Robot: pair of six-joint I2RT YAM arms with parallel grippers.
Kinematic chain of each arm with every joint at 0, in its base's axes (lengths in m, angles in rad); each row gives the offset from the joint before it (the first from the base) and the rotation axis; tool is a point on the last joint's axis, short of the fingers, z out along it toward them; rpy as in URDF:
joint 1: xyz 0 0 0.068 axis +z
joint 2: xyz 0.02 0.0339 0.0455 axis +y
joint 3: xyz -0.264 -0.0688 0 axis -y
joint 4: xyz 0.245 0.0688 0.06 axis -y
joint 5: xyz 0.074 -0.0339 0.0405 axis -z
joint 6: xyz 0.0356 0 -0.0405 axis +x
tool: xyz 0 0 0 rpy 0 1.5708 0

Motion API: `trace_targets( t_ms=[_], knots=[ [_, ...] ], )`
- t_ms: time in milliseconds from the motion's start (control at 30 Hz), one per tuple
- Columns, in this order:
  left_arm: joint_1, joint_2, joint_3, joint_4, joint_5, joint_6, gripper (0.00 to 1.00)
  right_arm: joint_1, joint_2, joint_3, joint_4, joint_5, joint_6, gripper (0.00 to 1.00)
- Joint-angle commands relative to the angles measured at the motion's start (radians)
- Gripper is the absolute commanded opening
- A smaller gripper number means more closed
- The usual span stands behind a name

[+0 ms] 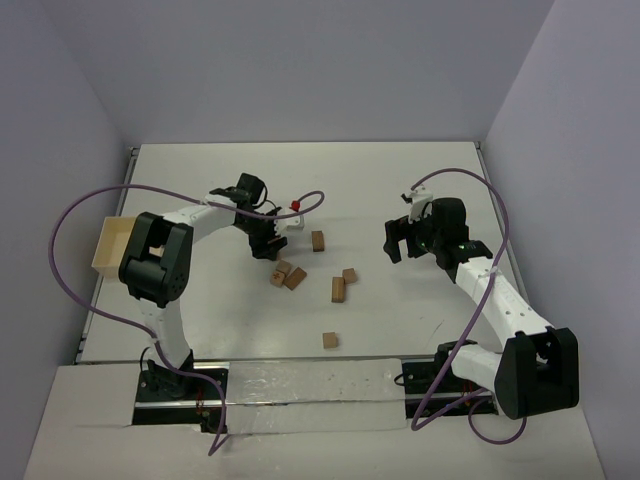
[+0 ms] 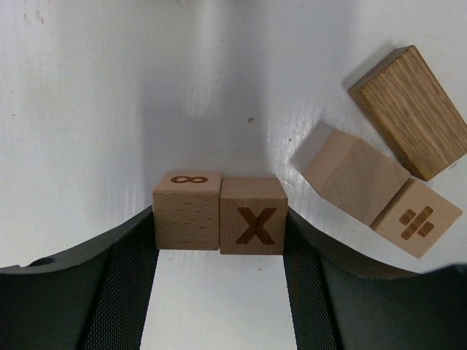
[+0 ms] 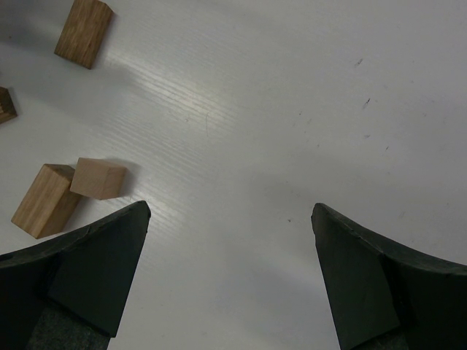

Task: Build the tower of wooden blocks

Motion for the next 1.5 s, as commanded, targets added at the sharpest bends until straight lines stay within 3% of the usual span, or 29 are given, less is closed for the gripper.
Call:
trace_targets(
  t_ms=[0,233,367,633,867,1467],
  knots=[
    [-0.004,0.000,0.058,-0.033,0.018,0.017,0.54,0.006,-0.008,0.002,0.036,0.008,-0.011,1.00],
    [-0.009,0.025,0.220,-0.158,-0.009,0.008,0.10,0.004,-0.008,0.006,0.036,0.005,-0.005,1.00],
    [-0.041,0.055,0.358,-0.241,-0.032,-0.012,0.00,0.003,-0.010,0.009,0.033,0.008,0.000,1.00],
    [-0.175,0.124,0.456,-0.278,-0.121,-0.054,0.00,-0.078,-0.025,0.030,0.002,-0.053,0.001,1.00],
    [-0.219,0.237,0.581,-0.318,-0.109,-0.122,0.00,-0.132,-0.040,0.037,-0.023,-0.066,0.000,1.00],
    [-0.255,0.155,0.392,-0.042,-0.151,-0.311,0.00,-0.133,-0.040,0.037,-0.017,-0.068,-0.002,1.00]
  ],
)
